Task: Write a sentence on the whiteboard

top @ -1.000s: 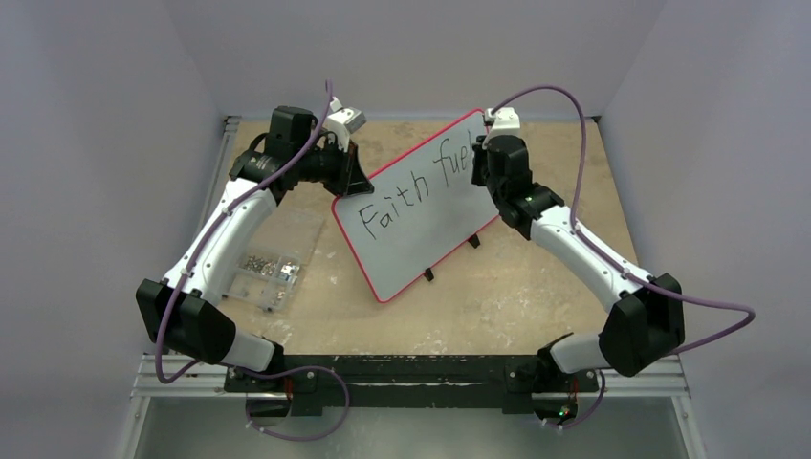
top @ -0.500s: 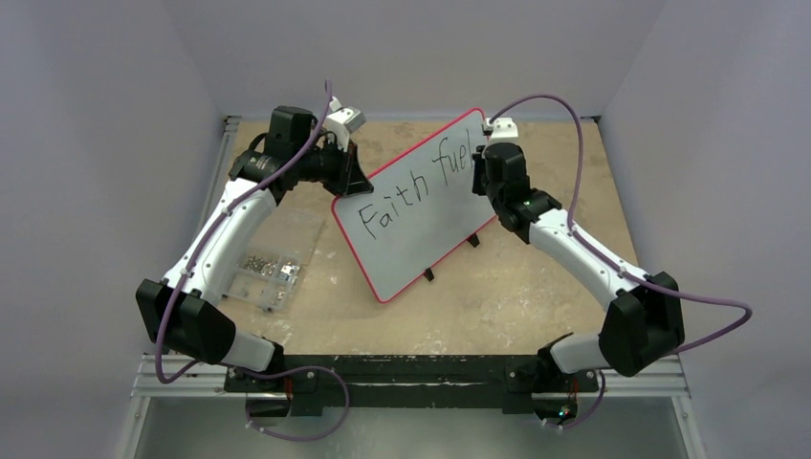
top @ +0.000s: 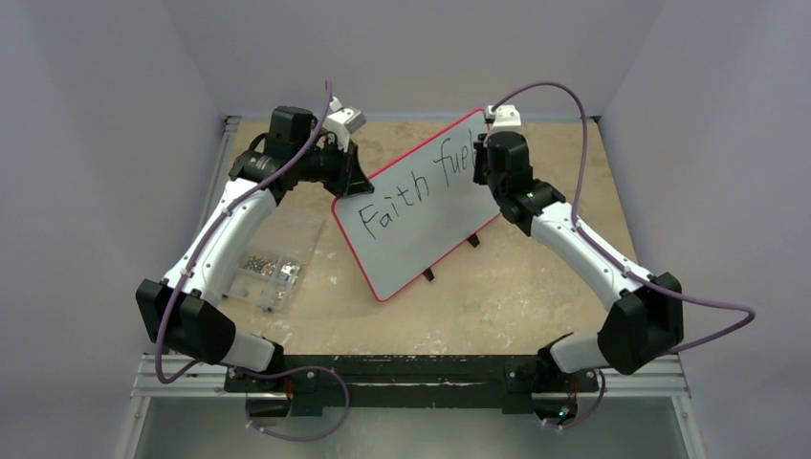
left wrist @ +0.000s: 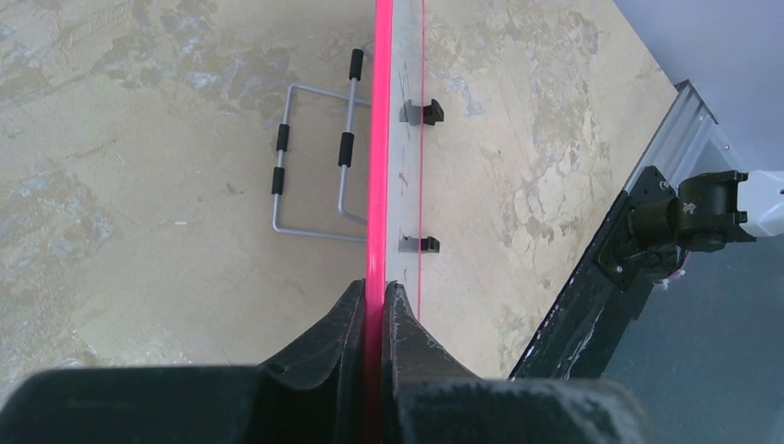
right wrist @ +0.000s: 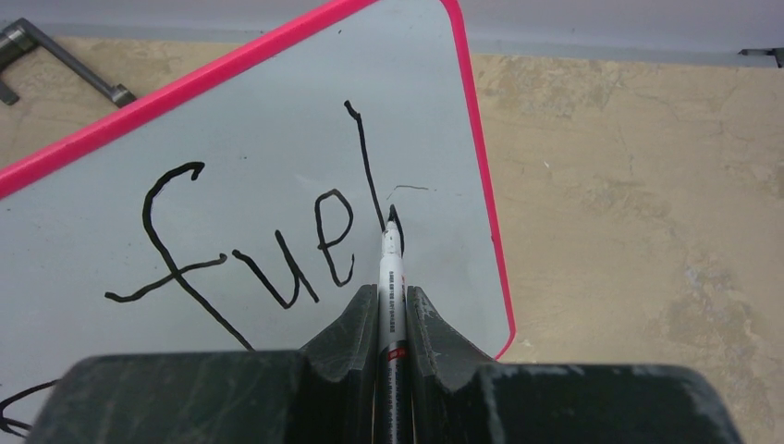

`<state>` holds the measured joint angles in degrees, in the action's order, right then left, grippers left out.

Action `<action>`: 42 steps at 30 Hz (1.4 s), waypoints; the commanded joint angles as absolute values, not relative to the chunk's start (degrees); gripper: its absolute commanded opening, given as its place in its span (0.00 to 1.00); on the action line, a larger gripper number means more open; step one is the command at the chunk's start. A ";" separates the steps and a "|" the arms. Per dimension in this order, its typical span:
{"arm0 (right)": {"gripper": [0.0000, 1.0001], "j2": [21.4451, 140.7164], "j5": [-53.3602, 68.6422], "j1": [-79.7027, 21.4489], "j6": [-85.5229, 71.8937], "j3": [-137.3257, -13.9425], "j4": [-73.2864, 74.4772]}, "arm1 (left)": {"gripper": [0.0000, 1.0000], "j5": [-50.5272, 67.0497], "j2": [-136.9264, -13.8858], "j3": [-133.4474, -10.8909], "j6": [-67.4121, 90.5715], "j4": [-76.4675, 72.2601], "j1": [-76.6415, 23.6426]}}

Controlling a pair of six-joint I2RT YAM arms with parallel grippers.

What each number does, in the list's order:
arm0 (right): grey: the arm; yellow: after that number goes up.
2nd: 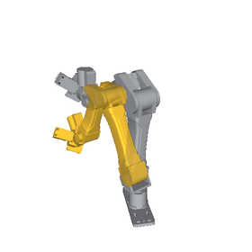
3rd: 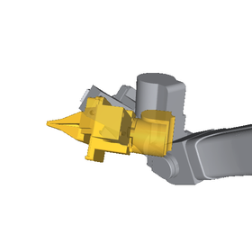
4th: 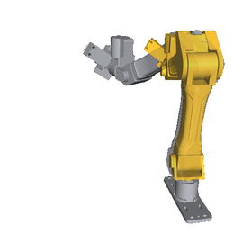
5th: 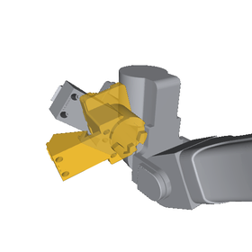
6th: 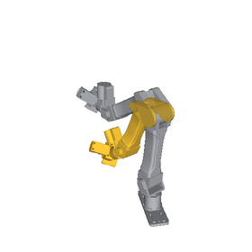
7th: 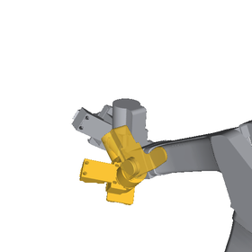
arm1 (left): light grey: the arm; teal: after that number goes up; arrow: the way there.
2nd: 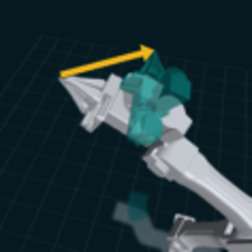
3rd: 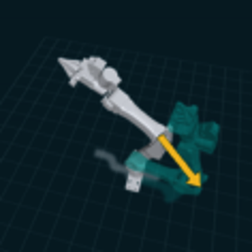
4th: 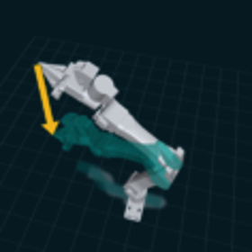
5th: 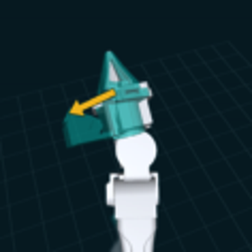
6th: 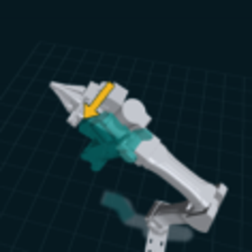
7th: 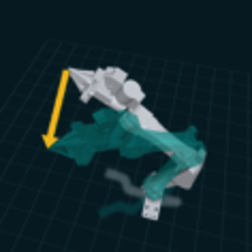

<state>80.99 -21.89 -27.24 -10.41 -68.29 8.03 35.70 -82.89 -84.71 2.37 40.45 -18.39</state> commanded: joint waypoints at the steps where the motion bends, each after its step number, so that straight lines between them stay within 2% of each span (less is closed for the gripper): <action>1: 0.00 76.01 -21.82 -27.24 -10.06 -68.24 10.50 | 0.00 32.21 -80.47 -85.69 -1.03 36.36 -17.89; 12: 0.00 74.12 -22.09 -25.57 -10.03 -67.37 9.51 | 0.00 32.17 -79.94 -85.61 -0.99 36.33 -17.93; 21: 0.00 74.23 -10.05 -19.16 -13.42 -67.93 6.08 | 0.00 32.62 -79.94 -85.61 -0.90 36.30 -17.93; 34: 0.00 71.82 8.32 -7.64 -21.62 -62.47 -1.21 | 0.00 33.06 -79.94 -85.61 -0.81 36.09 -17.93; 42: 0.00 71.42 10.03 -6.34 -22.25 -61.39 -1.77 | 0.00 33.04 -80.11 -85.61 -0.85 36.06 -17.93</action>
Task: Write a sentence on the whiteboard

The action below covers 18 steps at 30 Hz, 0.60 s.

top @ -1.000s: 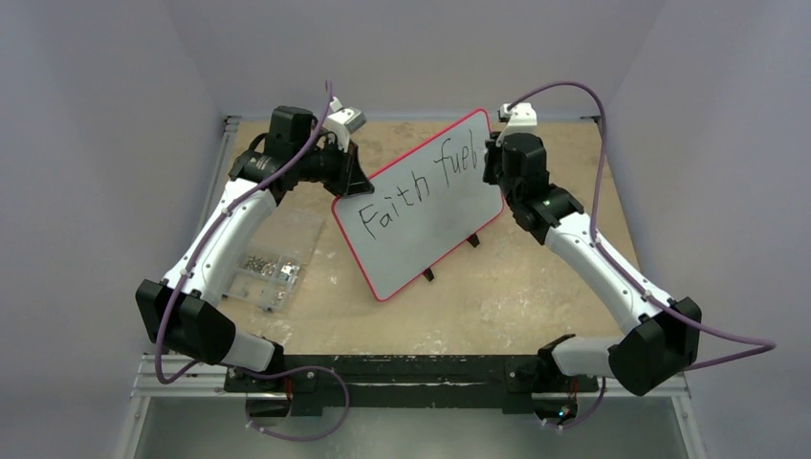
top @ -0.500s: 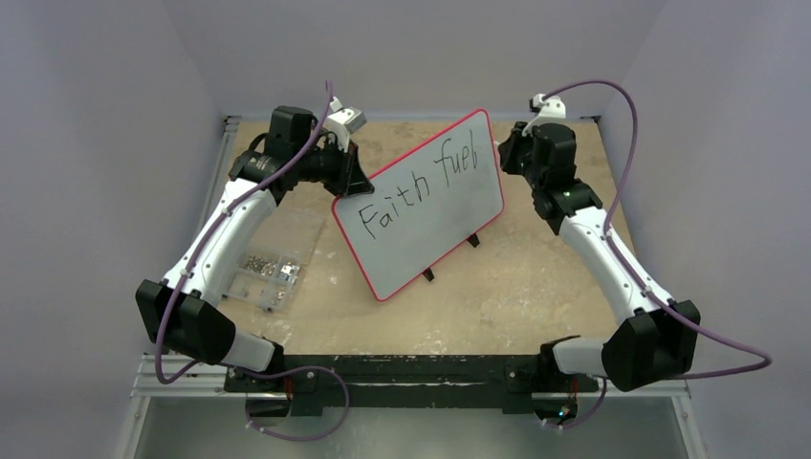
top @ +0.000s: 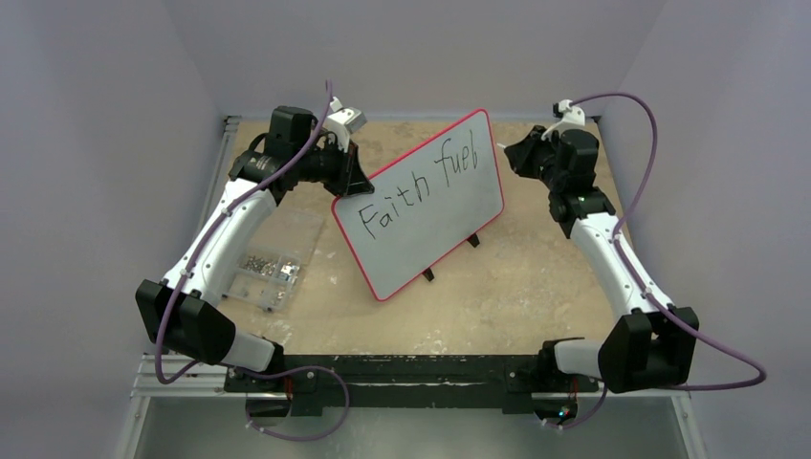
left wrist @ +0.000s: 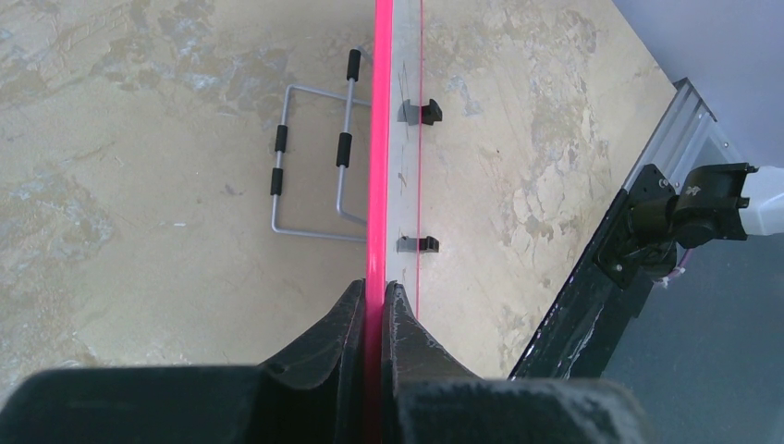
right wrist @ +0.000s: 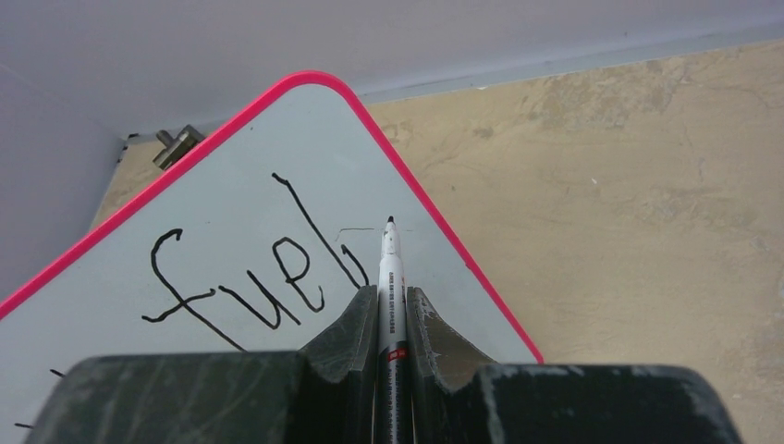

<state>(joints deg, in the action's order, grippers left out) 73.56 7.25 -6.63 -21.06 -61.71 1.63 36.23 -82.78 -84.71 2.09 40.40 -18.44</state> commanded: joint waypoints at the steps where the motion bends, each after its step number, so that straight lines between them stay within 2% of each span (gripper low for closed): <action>1: 0.00 71.33 10.02 -6.33 -22.16 -61.28 -1.84 | 0.00 33.02 -80.07 -85.61 -0.80 36.07 -17.93; 18: 0.00 71.17 11.36 -6.28 -22.59 -60.20 -4.13 | 0.00 33.04 -80.07 -85.43 -0.79 35.94 -17.93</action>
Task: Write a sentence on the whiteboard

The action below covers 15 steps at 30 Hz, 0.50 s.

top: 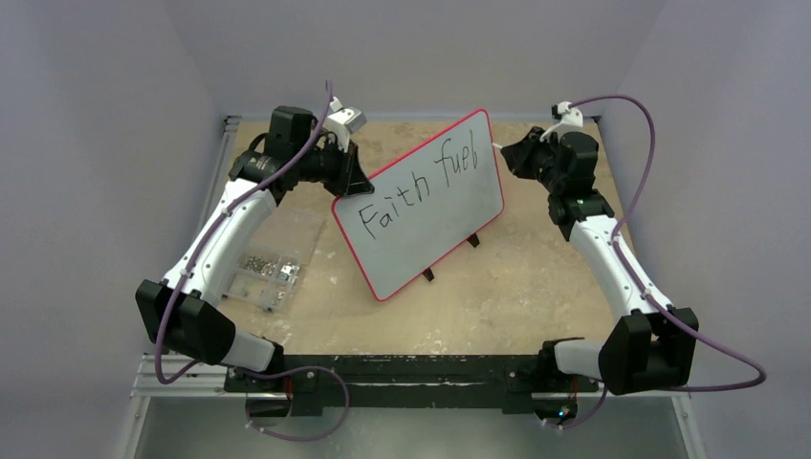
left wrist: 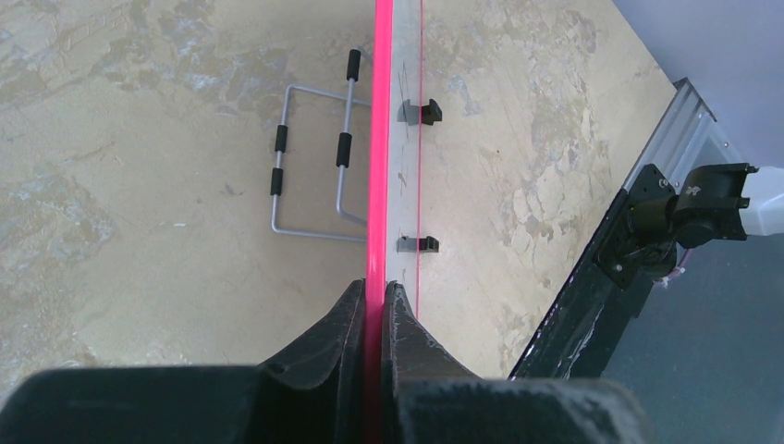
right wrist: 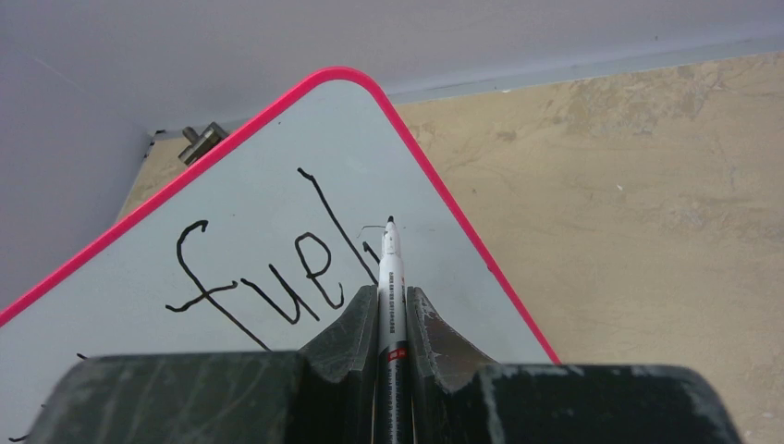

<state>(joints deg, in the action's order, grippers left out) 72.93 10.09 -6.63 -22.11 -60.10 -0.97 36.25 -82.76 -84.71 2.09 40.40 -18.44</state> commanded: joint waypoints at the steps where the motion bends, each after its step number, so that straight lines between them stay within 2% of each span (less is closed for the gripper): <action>1: 0.00 71.25 11.48 -6.32 -22.61 -60.24 -4.21 | 0.00 33.09 -80.07 -85.43 -0.74 35.88 -17.93; 15: 0.00 72.56 13.07 -6.33 -22.39 -60.05 -5.84 | 0.00 33.37 -80.05 -85.43 -0.54 35.89 -17.93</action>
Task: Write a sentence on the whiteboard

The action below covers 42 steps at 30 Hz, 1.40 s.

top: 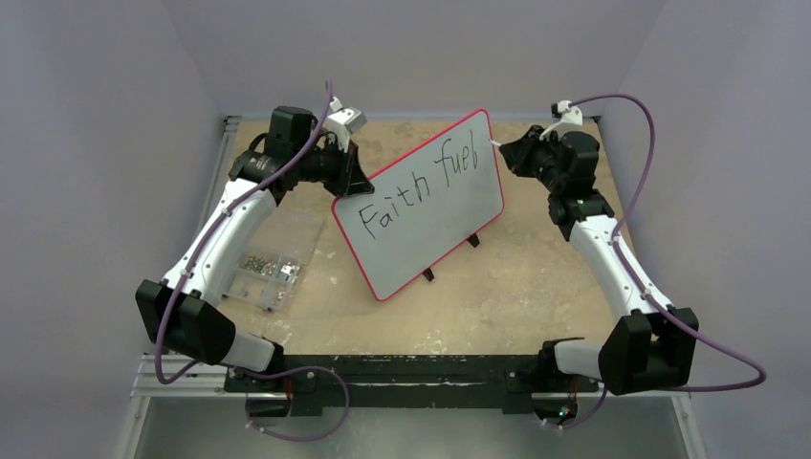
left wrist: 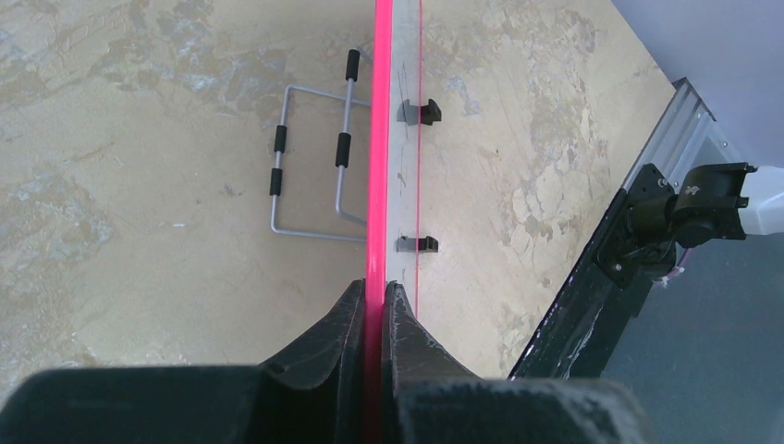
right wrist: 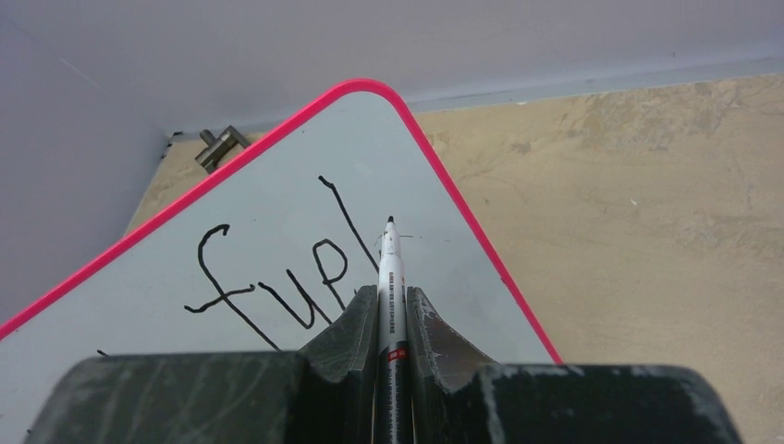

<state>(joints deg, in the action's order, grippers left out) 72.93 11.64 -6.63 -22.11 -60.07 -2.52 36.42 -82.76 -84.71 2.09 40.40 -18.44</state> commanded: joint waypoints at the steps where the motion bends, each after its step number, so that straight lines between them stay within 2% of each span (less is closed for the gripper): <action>1: 0.00 72.66 13.16 -6.32 -22.43 -60.06 -5.95 | 0.00 33.32 -80.09 -85.43 -0.55 35.94 -17.93; 29: 0.00 78.13 14.59 -6.33 -24.16 -61.83 -9.54 | 0.00 33.22 -80.86 -85.52 -0.77 36.00 -17.93; 42: 0.00 79.54 18.88 -6.28 -24.54 -61.60 -9.83 | 0.00 32.98 -80.77 -85.61 -0.81 36.16 -17.92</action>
<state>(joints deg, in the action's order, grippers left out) 79.68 15.84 -6.31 -23.77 -59.88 -6.94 36.21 -82.76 -84.71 2.33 40.42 -18.44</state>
